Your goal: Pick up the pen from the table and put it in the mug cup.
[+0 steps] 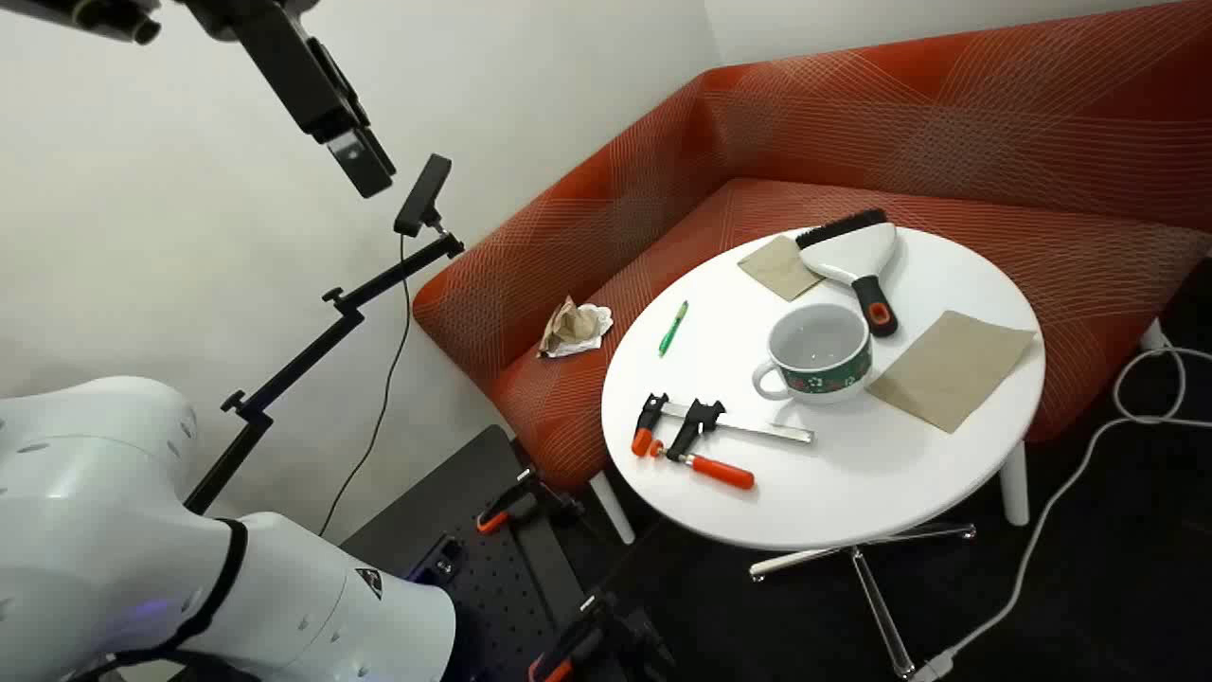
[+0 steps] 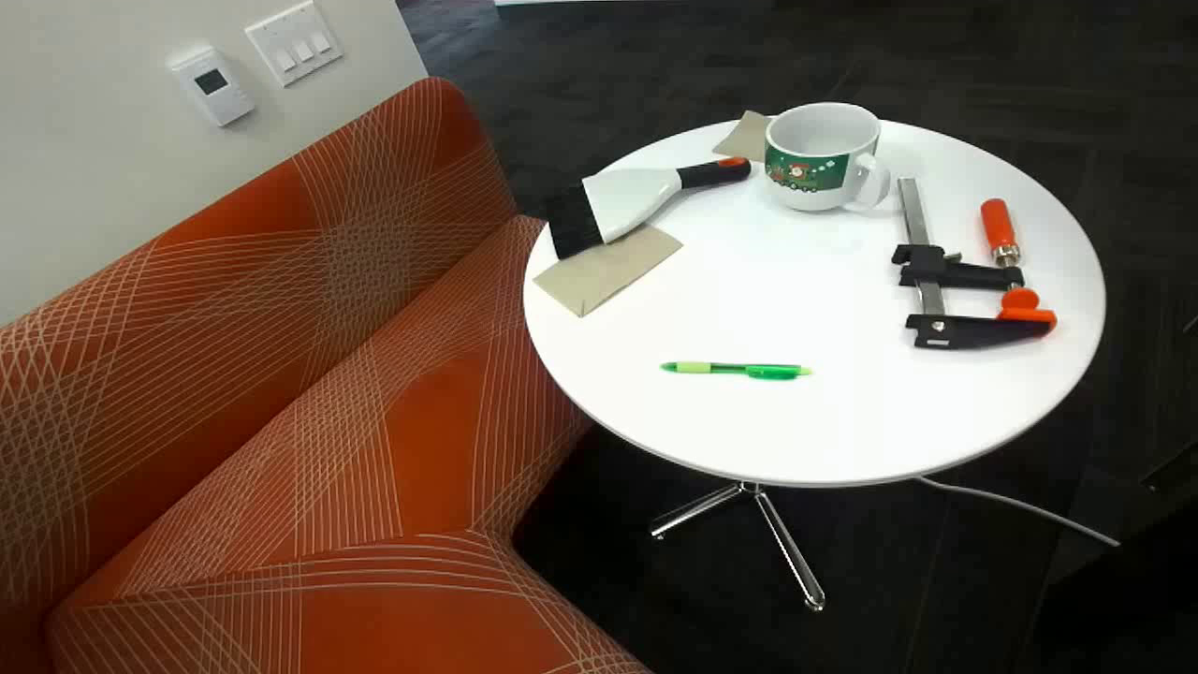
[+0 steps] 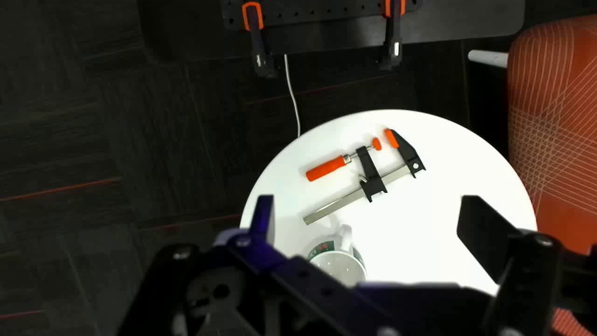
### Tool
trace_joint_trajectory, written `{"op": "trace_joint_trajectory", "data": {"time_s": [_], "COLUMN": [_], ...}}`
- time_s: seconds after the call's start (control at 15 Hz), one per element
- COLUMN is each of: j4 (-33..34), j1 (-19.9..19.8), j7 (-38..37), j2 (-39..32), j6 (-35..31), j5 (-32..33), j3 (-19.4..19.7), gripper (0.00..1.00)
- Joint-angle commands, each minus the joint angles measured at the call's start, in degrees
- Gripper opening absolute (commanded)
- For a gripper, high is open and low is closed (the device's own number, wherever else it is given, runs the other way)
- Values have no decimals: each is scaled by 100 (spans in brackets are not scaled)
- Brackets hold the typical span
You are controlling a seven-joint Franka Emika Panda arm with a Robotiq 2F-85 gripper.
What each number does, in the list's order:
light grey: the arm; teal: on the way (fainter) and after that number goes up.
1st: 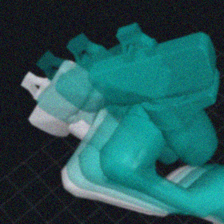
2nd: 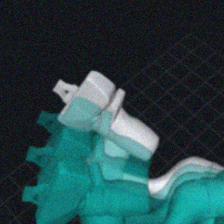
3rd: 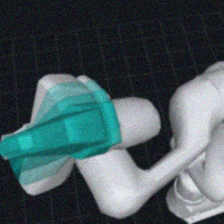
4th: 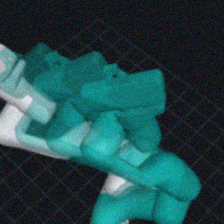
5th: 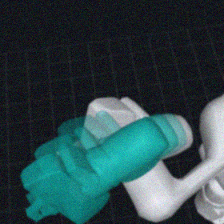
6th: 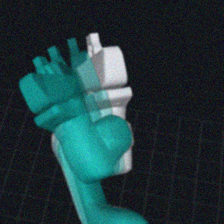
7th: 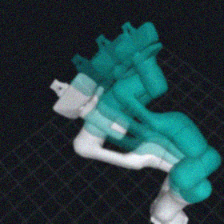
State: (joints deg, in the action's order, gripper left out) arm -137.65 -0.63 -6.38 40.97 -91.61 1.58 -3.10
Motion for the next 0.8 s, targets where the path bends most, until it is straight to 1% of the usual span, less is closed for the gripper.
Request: {"op": "trace_joint_trajectory", "data": {"time_s": [0.0,0.4,0.53,0.73], "j4": [14,14,21,-47], "j1": [13,13,36,211], "j7": [-5,-5,33,218], "j2": [-6,-6,-170,-443], "j6": [14,13,-175,-638], "j5": [6,6,59,-19], "j3": [11,11,-30,-72], "gripper": [100,100,100,100]}}
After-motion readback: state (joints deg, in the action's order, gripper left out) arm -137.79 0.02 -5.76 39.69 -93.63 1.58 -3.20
